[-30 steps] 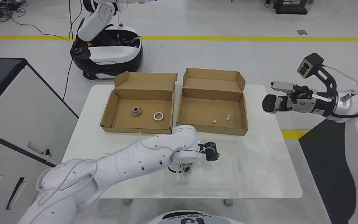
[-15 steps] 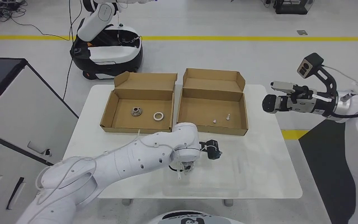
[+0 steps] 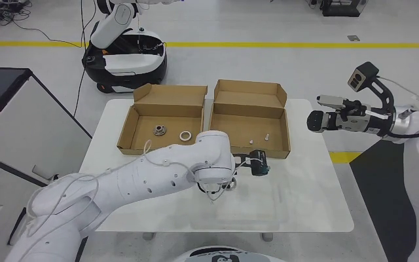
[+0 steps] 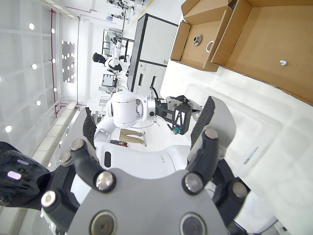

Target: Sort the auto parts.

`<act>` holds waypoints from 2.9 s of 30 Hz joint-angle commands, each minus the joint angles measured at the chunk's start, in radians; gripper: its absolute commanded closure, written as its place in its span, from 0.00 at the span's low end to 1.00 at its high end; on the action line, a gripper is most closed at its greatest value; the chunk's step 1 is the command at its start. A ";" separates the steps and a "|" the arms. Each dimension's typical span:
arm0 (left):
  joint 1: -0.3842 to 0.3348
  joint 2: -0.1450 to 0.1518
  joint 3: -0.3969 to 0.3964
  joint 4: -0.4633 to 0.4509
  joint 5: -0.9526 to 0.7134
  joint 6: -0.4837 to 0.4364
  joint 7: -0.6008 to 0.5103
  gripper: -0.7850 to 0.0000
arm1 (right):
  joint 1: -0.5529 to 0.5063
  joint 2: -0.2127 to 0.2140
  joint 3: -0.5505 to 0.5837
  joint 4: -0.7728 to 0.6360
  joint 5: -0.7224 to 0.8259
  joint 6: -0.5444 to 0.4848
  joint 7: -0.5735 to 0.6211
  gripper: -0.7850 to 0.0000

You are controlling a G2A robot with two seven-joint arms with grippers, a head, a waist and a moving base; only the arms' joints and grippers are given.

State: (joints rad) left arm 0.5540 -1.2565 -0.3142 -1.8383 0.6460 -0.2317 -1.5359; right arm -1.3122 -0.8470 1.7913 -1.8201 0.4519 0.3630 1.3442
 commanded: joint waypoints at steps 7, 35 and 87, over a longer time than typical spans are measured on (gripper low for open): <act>-0.016 0.004 -0.008 -0.028 -0.037 -0.005 0.000 1.00 | 0.000 0.000 0.000 0.000 0.000 0.000 0.000 0.00; 0.440 0.224 -0.722 -0.059 -0.718 -0.308 0.255 1.00 | 0.000 0.000 0.000 0.000 0.000 0.000 0.000 0.00; 0.484 0.224 -0.663 -0.115 -1.478 -0.781 0.851 1.00 | 0.000 0.000 0.000 0.000 0.000 0.000 0.000 0.00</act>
State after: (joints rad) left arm 1.0337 -1.0277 -0.9743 -1.9494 -0.8084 -1.0123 -0.6862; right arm -1.3122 -0.8470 1.7913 -1.8201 0.4519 0.3630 1.3442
